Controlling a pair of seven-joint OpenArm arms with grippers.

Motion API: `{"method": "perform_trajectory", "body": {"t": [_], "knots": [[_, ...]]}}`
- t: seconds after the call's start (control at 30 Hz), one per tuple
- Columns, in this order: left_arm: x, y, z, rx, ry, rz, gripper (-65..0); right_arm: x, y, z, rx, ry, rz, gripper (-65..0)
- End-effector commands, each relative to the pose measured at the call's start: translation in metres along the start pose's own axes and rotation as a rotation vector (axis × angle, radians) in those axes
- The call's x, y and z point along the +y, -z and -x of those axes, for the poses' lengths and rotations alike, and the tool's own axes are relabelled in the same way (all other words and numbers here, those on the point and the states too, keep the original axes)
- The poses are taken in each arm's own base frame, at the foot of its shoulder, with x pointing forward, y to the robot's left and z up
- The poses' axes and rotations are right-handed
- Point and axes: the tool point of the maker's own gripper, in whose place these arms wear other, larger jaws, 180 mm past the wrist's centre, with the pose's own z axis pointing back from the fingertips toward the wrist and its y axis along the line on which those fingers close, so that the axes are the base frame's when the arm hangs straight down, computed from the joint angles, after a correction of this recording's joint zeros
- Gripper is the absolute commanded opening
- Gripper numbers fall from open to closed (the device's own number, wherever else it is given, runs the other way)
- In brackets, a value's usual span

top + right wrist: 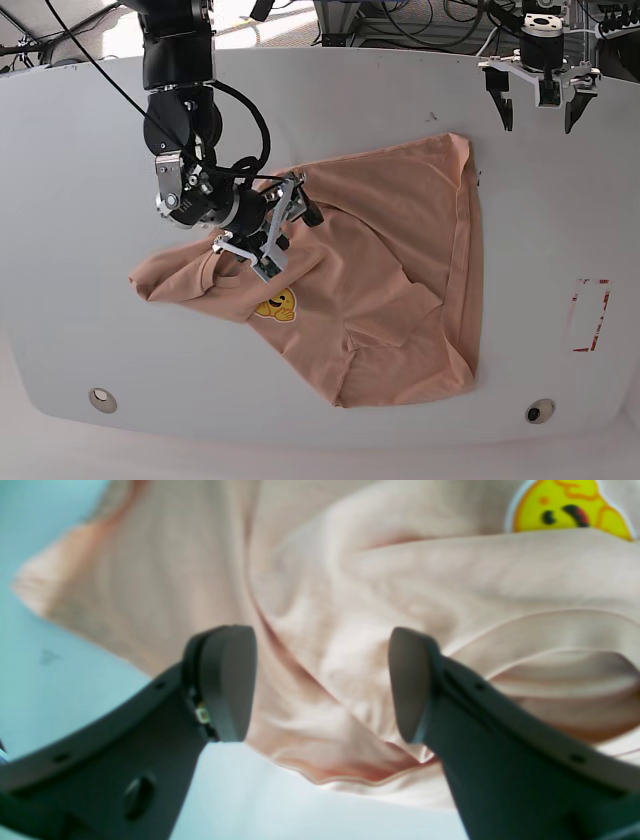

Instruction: Fold the T-shirt properly

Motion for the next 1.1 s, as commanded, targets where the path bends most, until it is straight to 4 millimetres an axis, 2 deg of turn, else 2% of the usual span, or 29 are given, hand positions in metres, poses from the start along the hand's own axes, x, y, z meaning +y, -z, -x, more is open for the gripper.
{"method": "perform_trajectory", "body": {"t": [0.0,0.1,0.23,0.43,0.53,0.63,0.77,0.87,0.97,1.03,1.07], "knots": [[0.004,-0.002,-0.009,-0.037,0.006,-0.008,-11.9,0.02,0.01,-0.034,-0.075,-0.162,-0.012,-25.0],[0.004,-0.002,-0.009,-0.037,0.007,-0.009,-11.9,0.034,0.025,-0.033,-0.046,-0.284,0.002,-25.0],[0.005,-0.004,-0.008,-0.031,0.009,-0.009,-11.9,0.041,0.043,-0.034,-0.023,-0.362,0.026,-25.0],[0.005,-0.003,-0.008,-0.032,0.008,-0.01,-11.9,0.021,0.062,-0.035,-0.021,-0.328,0.081,-25.0],[0.005,-0.004,-0.007,-0.029,0.009,-0.009,-11.9,0.012,0.064,-0.029,-0.012,-0.294,0.09,-25.0],[0.005,-0.003,-0.008,-0.032,0.008,-0.01,-11.9,0.003,0.062,-0.031,-0.016,-0.279,0.103,-25.0],[0.005,-0.002,-0.009,-0.035,0.008,-0.01,-11.9,0.0,0.065,-0.026,-0.001,-0.268,0.101,-25.8],[0.003,-0.002,-0.009,-0.036,0.006,-0.005,-11.9,0.0,0.069,-0.02,0.009,-0.256,0.091,-35.2],[0.003,-0.002,-0.01,-0.037,0.005,-0.005,-11.9,0.001,0.07,-0.021,-0.002,-0.251,0.089,-53.7],[0.003,-0.002,-0.01,-0.037,0.005,-0.005,-11.9,0.0,0.069,-0.022,-0.004,-0.253,0.092,-63.4],[0.002,-0.002,-0.01,-0.038,0.005,-0.004,-11.9,0.0,0.069,-0.023,-0.005,-0.254,0.093,-65.0]]}}
